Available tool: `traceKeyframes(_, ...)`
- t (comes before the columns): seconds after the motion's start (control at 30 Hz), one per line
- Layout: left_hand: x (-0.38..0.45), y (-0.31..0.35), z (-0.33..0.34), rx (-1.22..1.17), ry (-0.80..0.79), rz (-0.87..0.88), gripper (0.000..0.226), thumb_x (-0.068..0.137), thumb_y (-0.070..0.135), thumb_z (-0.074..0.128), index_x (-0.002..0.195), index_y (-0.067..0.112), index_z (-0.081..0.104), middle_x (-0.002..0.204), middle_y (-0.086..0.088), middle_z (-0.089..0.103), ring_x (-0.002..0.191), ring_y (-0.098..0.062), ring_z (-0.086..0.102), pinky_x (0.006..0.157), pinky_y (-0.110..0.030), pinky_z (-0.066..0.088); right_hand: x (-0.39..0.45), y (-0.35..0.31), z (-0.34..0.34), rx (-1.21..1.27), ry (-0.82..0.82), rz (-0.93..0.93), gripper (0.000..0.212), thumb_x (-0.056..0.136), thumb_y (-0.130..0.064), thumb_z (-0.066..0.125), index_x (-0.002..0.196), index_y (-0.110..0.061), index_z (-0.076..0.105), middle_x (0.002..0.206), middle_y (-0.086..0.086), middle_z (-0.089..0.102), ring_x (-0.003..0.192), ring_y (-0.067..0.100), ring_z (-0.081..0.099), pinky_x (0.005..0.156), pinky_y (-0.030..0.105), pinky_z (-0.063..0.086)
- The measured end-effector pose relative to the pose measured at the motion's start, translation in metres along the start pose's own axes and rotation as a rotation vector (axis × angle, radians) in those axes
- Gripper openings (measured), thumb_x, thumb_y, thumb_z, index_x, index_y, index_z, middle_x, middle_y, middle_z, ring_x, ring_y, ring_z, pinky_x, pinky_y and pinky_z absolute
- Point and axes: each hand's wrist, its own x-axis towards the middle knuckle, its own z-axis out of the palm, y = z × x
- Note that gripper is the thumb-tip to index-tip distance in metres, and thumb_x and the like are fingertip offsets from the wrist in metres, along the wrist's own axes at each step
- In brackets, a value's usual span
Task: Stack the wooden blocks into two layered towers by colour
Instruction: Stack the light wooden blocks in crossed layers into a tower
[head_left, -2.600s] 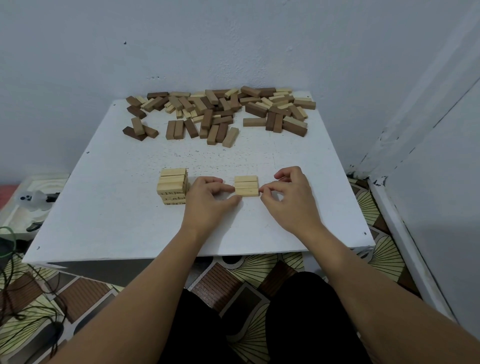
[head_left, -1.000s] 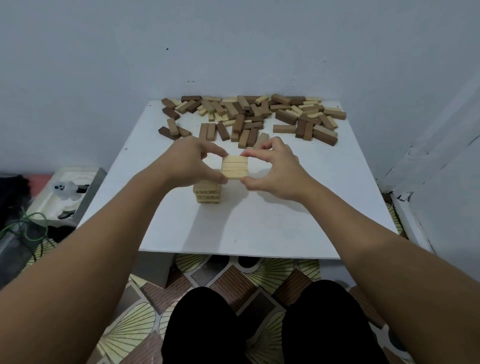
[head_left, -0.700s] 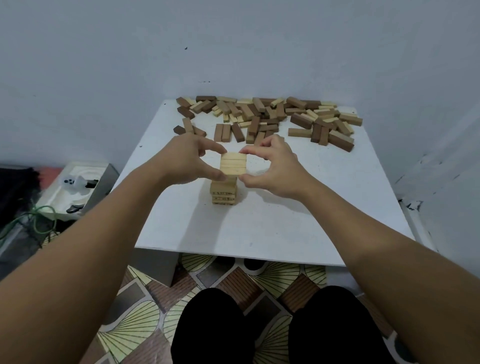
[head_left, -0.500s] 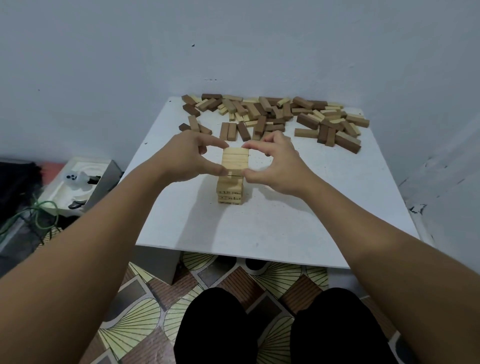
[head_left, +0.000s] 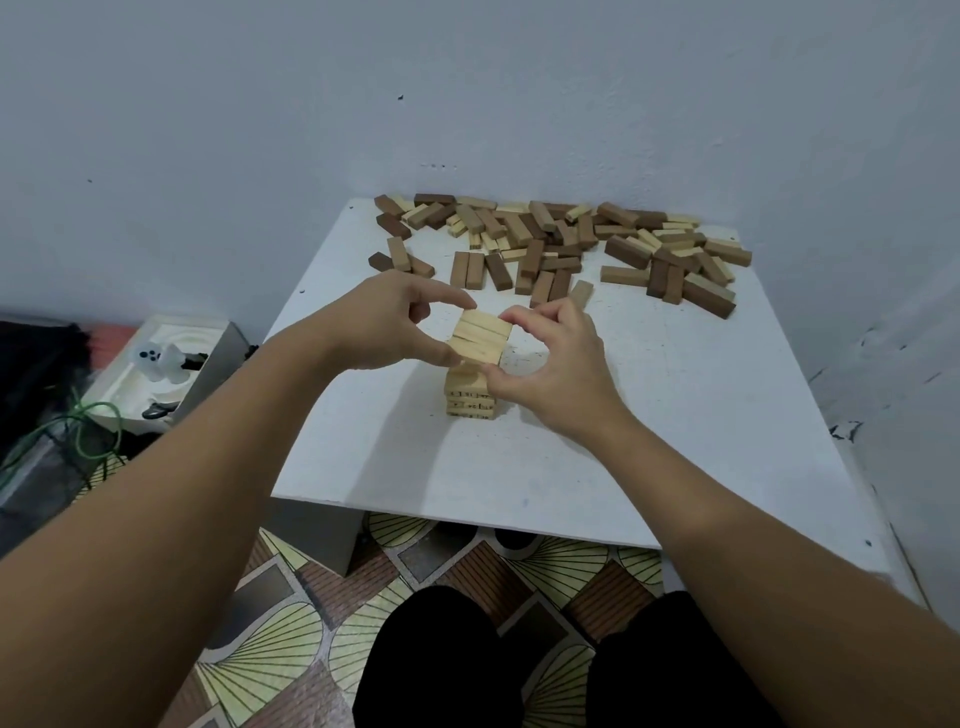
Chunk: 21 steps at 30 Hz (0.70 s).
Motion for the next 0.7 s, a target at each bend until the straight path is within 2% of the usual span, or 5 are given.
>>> traceKeyframes(0.1, 0.001, 0.006, 0.004, 0.017, 0.007, 0.014, 0.056, 0.078, 0.032, 0.09, 0.128, 0.042, 0.068, 0.082, 0.004, 0.036, 0.068, -0.012, 0.038, 0.054, -0.016, 0.032, -0.003, 0.004, -0.007, 0.032, -0.001, 0.025, 0.059, 0.07, -0.049, 0.081, 0.126, -0.031, 0.07, 0.111, -0.005, 0.048, 0.109, 0.007, 0.046, 0.094, 0.025, 0.043)
traceKeyframes(0.3, 0.011, 0.039, 0.03, 0.14, 0.059, 0.105, 0.067, 0.085, 0.035, 0.085, 0.144, 0.045, 0.054, 0.103, 0.007, 0.046, 0.085, 0.0, 0.046, 0.07, -0.02, 0.037, -0.011, 0.031, -0.033, 0.006, 0.063, 0.184, 0.062, 0.07, -0.054, 0.078, 0.129, -0.035, 0.067, 0.111, -0.007, 0.047, 0.11, 0.013, 0.049, 0.1, 0.042, 0.048)
traceKeyframes(0.4, 0.015, 0.062, 0.056, 0.126, 0.138, 0.16, 0.062, 0.089, 0.03, 0.081, 0.145, 0.035, 0.056, 0.111, 0.002, 0.049, 0.092, -0.005, 0.051, 0.081, -0.024, 0.038, -0.02, 0.052, -0.047, -0.144, 0.076, 0.322, 0.056, 0.074, -0.054, 0.078, 0.127, -0.039, 0.067, 0.114, -0.008, 0.047, 0.116, 0.018, 0.049, 0.106, 0.044, 0.041)
traceKeyframes(0.53, 0.024, 0.084, 0.113, 0.198, 0.115, 0.073, 0.034, 0.097, 0.025, 0.068, 0.13, 0.019, 0.068, 0.12, -0.005, 0.062, 0.107, -0.021, 0.06, 0.09, -0.032, 0.049, -0.04, 0.069, -0.055, -0.336, 0.007, 0.462, 0.061, 0.077, -0.065, 0.074, 0.131, -0.04, 0.064, 0.123, -0.004, 0.048, 0.125, 0.025, 0.043, 0.107, 0.042, 0.029)
traceKeyframes(0.7, 0.026, 0.069, 0.158, 0.219, 0.038, -0.124, 0.02, 0.099, 0.015, 0.059, 0.11, 0.01, 0.075, 0.108, -0.009, 0.071, 0.098, -0.026, 0.066, 0.086, -0.039, 0.058, -0.045, 0.074, -0.064, -0.364, -0.041, 0.476, 0.067, 0.075, -0.076, 0.072, 0.131, -0.041, 0.064, 0.128, -0.002, 0.048, 0.128, 0.024, 0.042, 0.108, 0.043, 0.029)
